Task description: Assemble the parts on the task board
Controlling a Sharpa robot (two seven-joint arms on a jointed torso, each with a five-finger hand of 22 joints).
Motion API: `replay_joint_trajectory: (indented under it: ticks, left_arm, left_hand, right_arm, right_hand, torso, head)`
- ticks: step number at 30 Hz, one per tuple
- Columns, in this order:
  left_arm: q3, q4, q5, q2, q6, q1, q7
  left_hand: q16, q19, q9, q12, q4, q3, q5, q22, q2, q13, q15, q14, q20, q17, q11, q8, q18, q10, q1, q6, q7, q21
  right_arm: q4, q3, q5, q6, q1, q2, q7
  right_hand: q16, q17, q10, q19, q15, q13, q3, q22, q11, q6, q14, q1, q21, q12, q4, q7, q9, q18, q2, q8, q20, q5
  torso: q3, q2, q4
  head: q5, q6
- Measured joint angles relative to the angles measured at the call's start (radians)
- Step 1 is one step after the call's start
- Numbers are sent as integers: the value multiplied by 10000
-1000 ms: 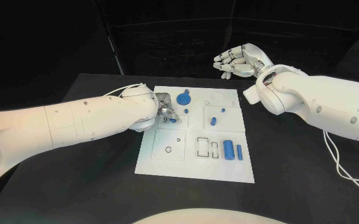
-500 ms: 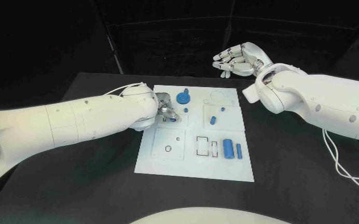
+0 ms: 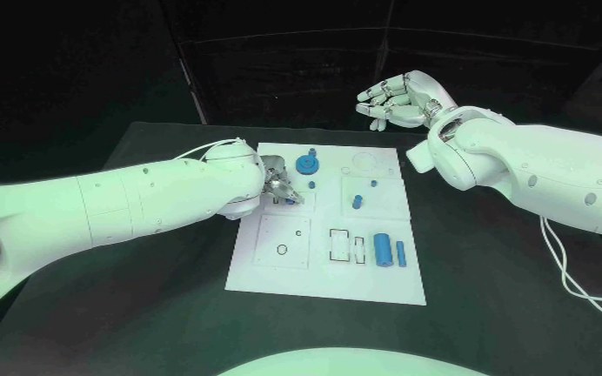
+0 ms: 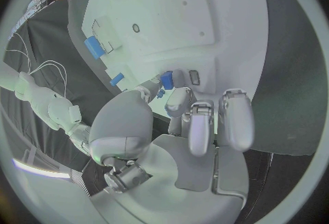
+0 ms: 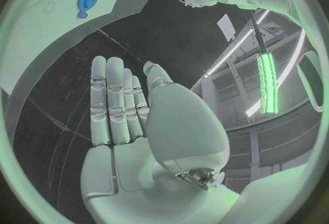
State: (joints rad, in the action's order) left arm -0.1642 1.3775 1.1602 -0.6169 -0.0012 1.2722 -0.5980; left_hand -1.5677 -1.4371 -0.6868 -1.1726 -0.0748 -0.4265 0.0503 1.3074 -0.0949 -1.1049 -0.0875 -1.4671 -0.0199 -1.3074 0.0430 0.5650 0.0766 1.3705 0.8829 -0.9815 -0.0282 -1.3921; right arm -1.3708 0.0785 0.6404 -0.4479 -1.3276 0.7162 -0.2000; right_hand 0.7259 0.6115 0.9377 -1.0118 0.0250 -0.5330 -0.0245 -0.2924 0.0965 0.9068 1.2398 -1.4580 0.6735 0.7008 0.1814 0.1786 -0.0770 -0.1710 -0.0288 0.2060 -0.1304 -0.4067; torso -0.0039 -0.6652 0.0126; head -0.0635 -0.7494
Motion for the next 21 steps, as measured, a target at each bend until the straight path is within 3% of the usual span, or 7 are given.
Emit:
replay_joint_trajectory:
  ticks: [6, 17, 21]
  left_arm:
    - [0, -19, -4, -5, -30, -5, 0]
    - [10, 109, -125, -242, -216, -12, 3]
    - [160, 238, -268, -325, -283, -15, 16]
  left_hand:
    - [0, 0, -18, 0, -396, 1117, 0, -1, -77, -2, -40, 34, 0, 0, 0, -1, 0, 0, -172, -52, 51, 0]
    - [0, -34, -61, 0, -815, 2160, 0, -1, 29, -12, -72, 1, 34, 0, 0, -67, 0, -1, -65, -49, 52, 0]
    - [0, -34, -74, 0, -900, 2417, 0, 6, 120, -7, -72, 1, 34, 0, -1, -72, 1, -1, 26, -49, 52, 1]
  right_arm:
    - [0, 0, 0, 0, 0, 3, -1]
    - [97, 2, 0, 0, 0, 29, 3]
    - [131, 2, 0, 0, 3, 2, 6]
  right_hand:
    - [0, -1, 0, 0, 0, 31, 0, 0, 0, 0, 0, 0, 0, 0, 0, 0, 0, -1, 0, 0, 0, 56]
    - [0, -2, 1, 0, 37, 41, -1, 0, 0, 0, -36, -54, 0, 40, -1, 0, 0, 1, -54, 58, 0, 99]
    - [0, -2, 1, 0, 36, 41, -1, 0, 0, 0, -36, -54, 0, 40, -1, 0, 0, 0, -54, 58, 0, 99]
  torso:
    - [-3, 0, 0]
    - [-7, 0, 0]
    - [-7, 0, 3]
  head:
    - [12, 27]
    - [52, 66]
    - [57, 96]
